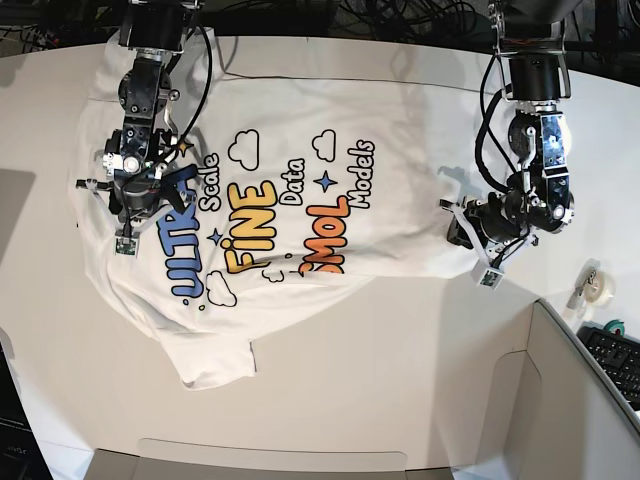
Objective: Layout the t-shirt on the table in an organized manner, then fold the t-shirt properly
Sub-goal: 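Grasp the shirt body with the right gripper and pull it toward the hem, then open both grippers and lift them away from the shirt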
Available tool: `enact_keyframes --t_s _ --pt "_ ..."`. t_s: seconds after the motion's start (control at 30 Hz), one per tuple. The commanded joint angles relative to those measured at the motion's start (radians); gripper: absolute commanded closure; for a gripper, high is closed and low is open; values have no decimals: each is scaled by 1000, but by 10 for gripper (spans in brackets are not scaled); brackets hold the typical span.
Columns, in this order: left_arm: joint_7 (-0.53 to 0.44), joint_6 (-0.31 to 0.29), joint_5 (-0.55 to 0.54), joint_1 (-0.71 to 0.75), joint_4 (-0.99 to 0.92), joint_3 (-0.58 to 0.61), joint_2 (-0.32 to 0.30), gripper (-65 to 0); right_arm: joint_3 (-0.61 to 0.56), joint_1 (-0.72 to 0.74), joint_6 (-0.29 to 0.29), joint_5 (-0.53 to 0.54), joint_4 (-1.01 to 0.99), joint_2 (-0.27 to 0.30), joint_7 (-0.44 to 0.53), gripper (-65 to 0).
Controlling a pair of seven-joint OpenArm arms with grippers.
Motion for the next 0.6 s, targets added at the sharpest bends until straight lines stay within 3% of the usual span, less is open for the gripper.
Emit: enact_keyframes --t_s 0.0,0.33,0.57 --pt "-20 2 -6 -24 -3 -8 -18 -129 2 40 0 -2 -17 8 -2 -14" --pt "-76 2 -4 -38 -75 -8 -23 -129 2 144 -3 -2 -244 24 104 -14" --pt "-76 2 -4 -110 -170 -9 -21 -129 2 144 -6 -2 -273 22 126 -14"
